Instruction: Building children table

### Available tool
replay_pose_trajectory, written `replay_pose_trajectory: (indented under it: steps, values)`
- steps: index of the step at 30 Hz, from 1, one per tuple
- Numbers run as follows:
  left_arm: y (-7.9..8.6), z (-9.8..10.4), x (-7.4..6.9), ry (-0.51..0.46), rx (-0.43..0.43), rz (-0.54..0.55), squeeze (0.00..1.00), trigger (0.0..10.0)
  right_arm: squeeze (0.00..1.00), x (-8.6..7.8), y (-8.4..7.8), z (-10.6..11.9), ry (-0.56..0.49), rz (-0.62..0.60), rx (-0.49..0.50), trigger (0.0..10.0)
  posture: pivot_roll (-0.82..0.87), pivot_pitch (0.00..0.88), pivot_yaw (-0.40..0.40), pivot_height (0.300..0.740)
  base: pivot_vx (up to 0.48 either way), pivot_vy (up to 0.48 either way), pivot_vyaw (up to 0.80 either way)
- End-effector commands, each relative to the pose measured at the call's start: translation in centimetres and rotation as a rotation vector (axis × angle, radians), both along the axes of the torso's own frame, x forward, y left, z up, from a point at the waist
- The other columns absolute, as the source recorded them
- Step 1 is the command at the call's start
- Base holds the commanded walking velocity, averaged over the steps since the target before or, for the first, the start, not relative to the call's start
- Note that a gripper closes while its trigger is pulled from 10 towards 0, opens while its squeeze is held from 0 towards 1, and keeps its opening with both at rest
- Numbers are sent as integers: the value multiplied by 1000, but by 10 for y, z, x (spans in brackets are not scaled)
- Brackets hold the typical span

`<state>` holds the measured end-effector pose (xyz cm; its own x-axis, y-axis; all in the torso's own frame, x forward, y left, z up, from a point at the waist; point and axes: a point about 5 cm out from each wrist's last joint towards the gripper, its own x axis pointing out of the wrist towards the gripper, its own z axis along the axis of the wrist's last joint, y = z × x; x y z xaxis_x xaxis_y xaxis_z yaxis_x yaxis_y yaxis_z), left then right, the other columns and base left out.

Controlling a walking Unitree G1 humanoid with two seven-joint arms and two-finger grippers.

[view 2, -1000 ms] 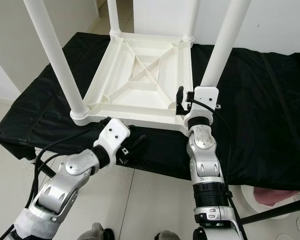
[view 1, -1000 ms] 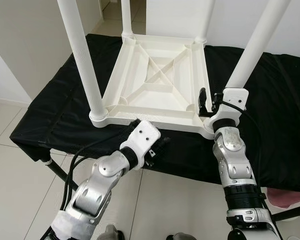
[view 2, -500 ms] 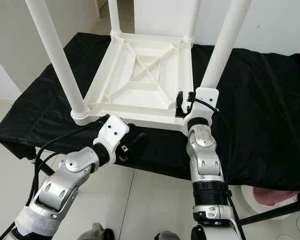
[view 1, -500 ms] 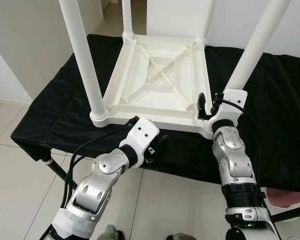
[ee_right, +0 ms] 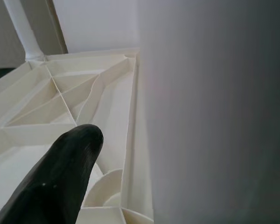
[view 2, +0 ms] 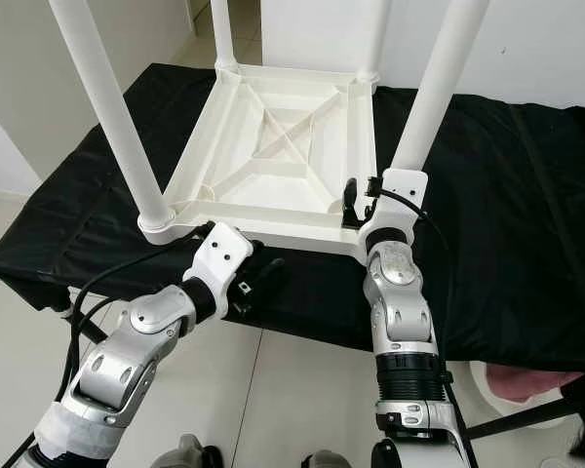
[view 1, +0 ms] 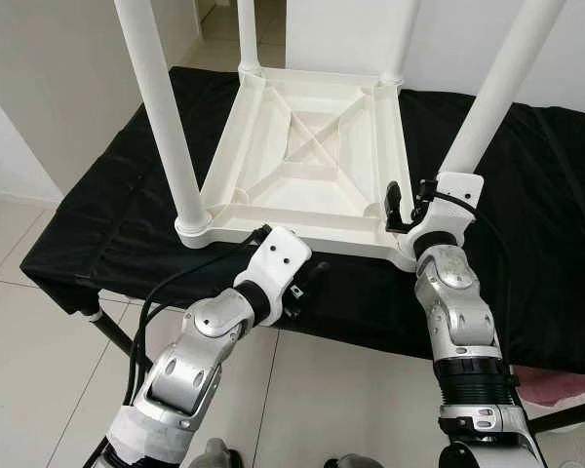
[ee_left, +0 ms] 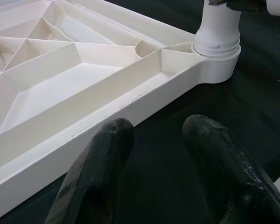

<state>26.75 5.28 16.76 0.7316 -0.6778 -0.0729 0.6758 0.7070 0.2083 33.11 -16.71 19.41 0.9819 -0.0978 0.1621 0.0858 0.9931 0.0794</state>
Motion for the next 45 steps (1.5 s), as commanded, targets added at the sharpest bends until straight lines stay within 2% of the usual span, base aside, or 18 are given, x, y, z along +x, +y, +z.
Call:
replay_pose_trajectory:
  steps: [1, 2, 4, 7, 9, 12, 13, 17, 20, 24, 25, 26, 28, 29, 34, 38, 40, 45]
  values:
    - [3, 7, 4, -35, -4, 81, 0, 10000, 0, -1, 0, -1, 11, 0, 40, 10000, -74, 77, 17, 740, 0, 0, 0]
    - [3, 8, 4, -38, -6, 82, 0, 10000, 0, -1, -1, -1, 11, 2, 96, 10000, -74, 77, 17, 740, 0, 0, 0]
    - [1, 14, 5, -54, -17, 84, 0, 10000, 0, -4, -5, -2, -2, 21, 344, 10000, -74, 77, 17, 740, 0, 0, 0]
    - [0, 15, 5, -58, -18, 83, 0, 10000, 0, -4, -6, -2, -6, 22, 403, 10000, -74, 77, 17, 740, 0, 0, 0]
    - [-2, 21, 7, -70, -26, 79, 0, 10000, 0, -5, -10, 2, -42, 46, 574, 10000, -76, 79, 17, 740, 0, 0, 0]
    - [-4, 23, 7, -76, -32, 74, 0, 10000, 0, -6, -10, 2, -54, 66, 640, 10000, -76, 79, 17, 740, 0, 0, 0]
    - [-6, 25, 7, -83, -33, 70, 0, 10000, 0, -6, -10, 2, -58, 90, 715, 10000, -76, 79, 17, 740, 0, 0, 0]
    - [-9, 29, 9, -94, -40, 67, 0, 10000, 0, -7, -12, -2, -53, 115, 765, 10000, -76, 79, 17, 740, 0, 0, 0]
    - [-12, 33, 10, -102, -49, 66, 0, 10000, 0, -7, -13, -5, -44, 141, 863, 10000, -76, 86, 22, 740, 0, 0, 0]
    - [-12, 33, 10, -102, -49, 66, 0, 10000, 0, -7, -13, -5, -44, 141, 863, 10000, -76, 86, 22, 740, 0, 0, 0]
    - [-13, 34, 10, -104, -51, 64, 0, 10000, 0, -7, -13, -7, -44, 165, 944, 10000, -76, 86, 22, 740, 0, 0, 0]
    - [-13, 34, 10, -104, -51, 64, 0, 10000, 0, -7, -13, -7, -44, 165, 944, 10000, -76, 86, 22, 740, 0, 0, 0]
    - [-15, 37, 10, -111, -58, 63, 0, 10000, 0, -10, -13, -11, -72, 227, 1142, 10000, -74, 92, 19, 740, 0, 0, 0]
    - [-15, 37, 10, -111, -58, 63, 0, 10000, 0, -10, -13, -11, -72, 227, 1142, 10000, -74, 92, 19, 740, 0, 0, 0]
    - [-19, 40, 10, -114, -64, 60, 0, 10000, 0, -13, -24, -24, -105, 219, 1338, 10000, -71, 94, 18, 740, 0, 0, 0]
    - [-21, 40, 10, -115, -66, 58, 0, 10000, 0, -13, -26, -28, -110, 213, 1365, 10000, -71, 94, 18, 740, 0, 0, 0]
    - [-25, 42, 9, -121, -70, 50, 0, 10000, 0, -11, -27, -46, -45, 178, 1383, 10000, -68, 96, 17, 740, 0, 0, 0]
    - [-27, 43, 9, -125, -73, 48, 0, 10000, 0, -9, -25, -56, -8, 165, 1396, 10000, -66, 99, 19, 740, 0, 0, 0]
